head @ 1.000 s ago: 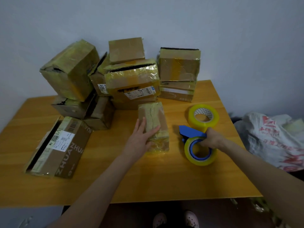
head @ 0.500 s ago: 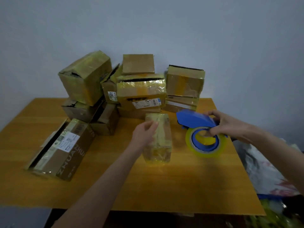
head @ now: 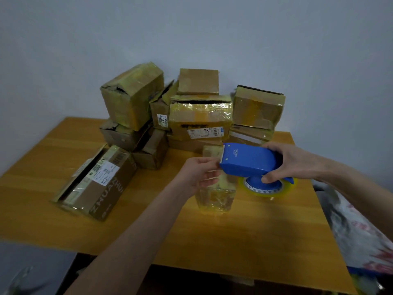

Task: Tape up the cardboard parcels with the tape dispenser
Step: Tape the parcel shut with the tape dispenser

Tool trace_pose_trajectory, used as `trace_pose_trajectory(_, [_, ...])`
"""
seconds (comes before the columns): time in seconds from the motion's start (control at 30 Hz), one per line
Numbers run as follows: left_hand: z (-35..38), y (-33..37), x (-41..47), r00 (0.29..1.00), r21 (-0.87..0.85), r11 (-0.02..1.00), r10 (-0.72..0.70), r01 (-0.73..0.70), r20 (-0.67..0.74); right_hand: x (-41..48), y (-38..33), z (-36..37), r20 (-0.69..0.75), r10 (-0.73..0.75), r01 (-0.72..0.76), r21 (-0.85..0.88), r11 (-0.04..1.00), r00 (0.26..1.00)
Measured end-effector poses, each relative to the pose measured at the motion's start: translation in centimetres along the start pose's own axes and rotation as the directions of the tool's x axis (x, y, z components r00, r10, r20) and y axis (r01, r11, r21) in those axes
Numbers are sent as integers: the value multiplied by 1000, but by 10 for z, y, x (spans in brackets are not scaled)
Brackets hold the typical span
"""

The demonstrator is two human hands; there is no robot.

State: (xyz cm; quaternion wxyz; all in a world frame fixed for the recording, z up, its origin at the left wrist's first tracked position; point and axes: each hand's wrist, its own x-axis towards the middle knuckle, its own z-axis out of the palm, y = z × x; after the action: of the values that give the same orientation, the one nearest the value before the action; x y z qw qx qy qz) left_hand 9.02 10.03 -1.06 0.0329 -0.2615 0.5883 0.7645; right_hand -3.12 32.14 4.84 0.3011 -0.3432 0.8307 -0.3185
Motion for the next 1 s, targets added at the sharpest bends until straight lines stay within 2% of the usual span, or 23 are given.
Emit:
trace_pose_trajectory(0.2, [-4,-12,-4,978,135,987,106,-82,-180,4,-7,10,-12,-78,73,-219,973,997])
trace_pose_trajectory(0.4, [-12,-18,-12,978,169,982,110,-80,-176,0,-5,18,36,-130,135,-239,962,991])
trace_pose_trajectory(0.53, [-47,-20,-17,962,237,970,115,-55,-248,-8,13,11,8,-93,92,-261,961,996])
trace_pose_trajectory(0.63, [-65,-26,-20,957,291,956,125,-46,-260,-17,30,2,38,-30,39,-285,958,999])
trace_pose_trajectory(0.8, [-54,-40,-13,954,340,940,124,-26,-271,-17,43,3,64,3,12,-242,970,998])
trace_pose_trajectory(1.0, [-49,-50,-4,948,342,940,98,13,-304,-6,55,8,50,30,-9,-378,926,998])
